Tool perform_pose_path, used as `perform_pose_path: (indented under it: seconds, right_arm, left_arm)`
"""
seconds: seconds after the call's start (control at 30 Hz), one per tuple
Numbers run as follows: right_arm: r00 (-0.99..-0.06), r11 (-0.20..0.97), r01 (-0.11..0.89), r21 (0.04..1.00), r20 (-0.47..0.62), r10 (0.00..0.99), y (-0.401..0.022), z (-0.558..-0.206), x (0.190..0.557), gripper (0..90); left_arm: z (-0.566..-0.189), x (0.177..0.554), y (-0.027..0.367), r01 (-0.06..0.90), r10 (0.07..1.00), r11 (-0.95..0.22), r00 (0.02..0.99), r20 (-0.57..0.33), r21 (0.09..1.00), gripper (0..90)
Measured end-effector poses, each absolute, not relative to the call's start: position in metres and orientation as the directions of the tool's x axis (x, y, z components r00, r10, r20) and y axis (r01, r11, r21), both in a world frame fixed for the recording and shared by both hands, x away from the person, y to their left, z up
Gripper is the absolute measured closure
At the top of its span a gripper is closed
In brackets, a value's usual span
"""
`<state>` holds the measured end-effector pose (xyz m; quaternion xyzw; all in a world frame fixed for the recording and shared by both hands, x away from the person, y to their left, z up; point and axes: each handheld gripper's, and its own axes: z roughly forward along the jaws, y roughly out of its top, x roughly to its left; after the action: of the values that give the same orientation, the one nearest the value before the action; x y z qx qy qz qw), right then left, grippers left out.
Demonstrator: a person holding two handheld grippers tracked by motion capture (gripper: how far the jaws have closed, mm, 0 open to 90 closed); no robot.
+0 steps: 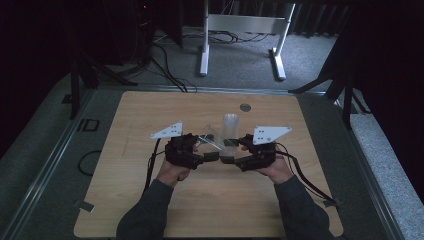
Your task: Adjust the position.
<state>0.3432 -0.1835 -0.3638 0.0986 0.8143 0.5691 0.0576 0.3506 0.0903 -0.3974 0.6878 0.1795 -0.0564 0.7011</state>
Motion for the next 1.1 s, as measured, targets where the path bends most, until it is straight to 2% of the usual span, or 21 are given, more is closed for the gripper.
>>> perform_pose_path:
  seconds: [0.2,0.53,1.1]
  right_arm:
    - [-0.975,0.34,0.095,0.936,0.019,0.221,-0.1828,-0.3645,0.3428,41.2]
    - [-0.976,0.348,0.094,0.933,0.018,0.215,-0.1821,-0.3652,0.3431,41.0]
    - [-0.975,0.363,0.099,0.927,0.018,0.22,-0.1829,-0.3645,0.3437,39.5]
  left_arm:
    - [-0.3979,0.3507,0.0898,0.328,0.168,0.06,0.928,-0.334,0.943,19.0]
    - [-0.3989,0.3499,0.0913,0.318,0.186,0.077,0.927,-0.327,0.945,26.2]
    - [-0.3995,0.3494,0.0906,0.31,0.186,0.097,0.928,-0.323,0.946,30.5]
